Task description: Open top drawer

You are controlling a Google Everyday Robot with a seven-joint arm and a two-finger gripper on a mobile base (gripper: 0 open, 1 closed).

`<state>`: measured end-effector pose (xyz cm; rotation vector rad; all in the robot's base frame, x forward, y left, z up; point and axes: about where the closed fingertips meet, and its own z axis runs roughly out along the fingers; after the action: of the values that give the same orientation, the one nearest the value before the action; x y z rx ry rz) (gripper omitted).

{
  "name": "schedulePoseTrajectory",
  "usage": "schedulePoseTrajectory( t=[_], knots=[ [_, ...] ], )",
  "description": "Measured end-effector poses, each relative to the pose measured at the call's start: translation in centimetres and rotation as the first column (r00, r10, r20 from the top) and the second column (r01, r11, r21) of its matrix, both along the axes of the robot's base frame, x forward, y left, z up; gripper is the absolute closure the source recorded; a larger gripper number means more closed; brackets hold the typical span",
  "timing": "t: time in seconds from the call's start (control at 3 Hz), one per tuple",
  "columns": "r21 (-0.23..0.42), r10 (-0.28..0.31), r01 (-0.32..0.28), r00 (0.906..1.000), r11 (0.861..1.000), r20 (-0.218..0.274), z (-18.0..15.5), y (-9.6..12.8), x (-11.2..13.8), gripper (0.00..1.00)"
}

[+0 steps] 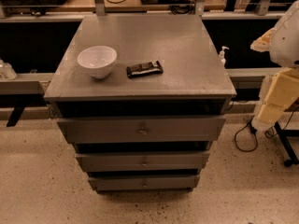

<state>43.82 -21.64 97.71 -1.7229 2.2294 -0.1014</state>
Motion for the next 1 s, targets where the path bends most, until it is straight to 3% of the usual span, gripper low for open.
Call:
schedulePoseTrajectory(
  t=[0.33, 0.67, 1.0],
  knots=[
    [0.0, 0.0, 0.0, 1.0, 1.0, 0.0, 0.0, 0.0, 0.0, 0.0],
    [0.035, 0.019, -0.016, 0.995, 0.999, -0.098, -2.4, 0.8, 0.9, 0.0],
    [0.103, 0.019, -0.005, 0.9899, 0.995, -0.141, -4.5, 3.1, -0.7, 0.0]
  ],
)
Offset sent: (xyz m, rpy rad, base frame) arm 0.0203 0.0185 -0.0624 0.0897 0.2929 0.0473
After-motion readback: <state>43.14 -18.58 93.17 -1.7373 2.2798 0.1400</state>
